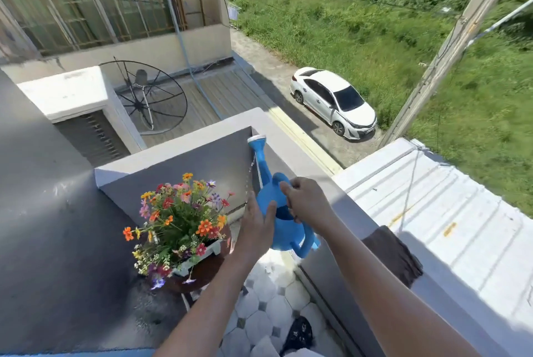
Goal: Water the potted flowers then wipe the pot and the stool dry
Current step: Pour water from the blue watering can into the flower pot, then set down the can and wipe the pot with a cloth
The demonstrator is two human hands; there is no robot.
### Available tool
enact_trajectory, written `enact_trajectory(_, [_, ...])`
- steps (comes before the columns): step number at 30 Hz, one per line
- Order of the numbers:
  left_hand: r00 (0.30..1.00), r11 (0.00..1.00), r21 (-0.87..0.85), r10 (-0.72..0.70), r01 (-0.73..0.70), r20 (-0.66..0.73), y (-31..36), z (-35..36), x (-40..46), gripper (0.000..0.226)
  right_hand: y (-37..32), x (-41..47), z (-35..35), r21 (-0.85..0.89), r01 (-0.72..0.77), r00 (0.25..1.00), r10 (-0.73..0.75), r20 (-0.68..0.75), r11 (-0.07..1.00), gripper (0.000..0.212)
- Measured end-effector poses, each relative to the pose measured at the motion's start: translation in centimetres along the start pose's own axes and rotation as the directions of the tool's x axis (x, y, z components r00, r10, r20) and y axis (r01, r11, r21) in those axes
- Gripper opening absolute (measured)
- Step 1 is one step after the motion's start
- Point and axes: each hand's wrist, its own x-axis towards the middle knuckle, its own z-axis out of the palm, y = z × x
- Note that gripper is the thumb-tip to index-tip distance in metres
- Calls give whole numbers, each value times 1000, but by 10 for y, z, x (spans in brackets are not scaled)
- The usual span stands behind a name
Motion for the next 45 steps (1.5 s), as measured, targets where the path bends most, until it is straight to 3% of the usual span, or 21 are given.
enact_trajectory(5, [998,998,-48,-27,29,54,23,44,46,58,27,27,-30,232,-19,985,57,-160,972,25])
enact_trajectory(11, [977,994,-113,13,11,211,55,93,107,38,54,70,-75,408,-74,948,191,-254,910,26])
enact_trajectory(18, [914,971,-235,59,40,400,74,142,169,30,91,117,-109,566,-170,936,311,-162,807,24])
enact_trajectory(26, [855,980,-193,60,48,516,59,178,197,38,122,129,-122,608,-182,942,315,-118,773,6])
enact_trajectory(30, [847,978,-188,20,94,532,60,177,201,35,132,130,-121,614,-215,940,331,-79,759,26])
enact_trajectory(33, [867,985,-112,-60,131,494,64,174,204,41,135,128,-122,588,-234,940,335,-68,774,30])
enact_trajectory(36, [929,994,-7,-103,112,356,79,174,200,48,139,121,-127,570,-220,939,330,-97,792,27])
enact_trajectory(38, [975,1000,11,-9,7,224,98,176,190,40,145,116,-131,566,-193,934,327,-145,801,24])
enact_trajectory(40, [980,985,12,170,-172,99,118,182,174,34,152,110,-138,555,-163,915,335,-224,816,18])
enact_trajectory(43, [919,919,-42,393,-392,17,141,199,146,25,173,100,-151,520,-154,849,381,-365,840,10])
enact_trajectory(45, [875,876,-83,480,-474,64,147,218,128,19,196,92,-159,478,-195,800,421,-427,856,13])
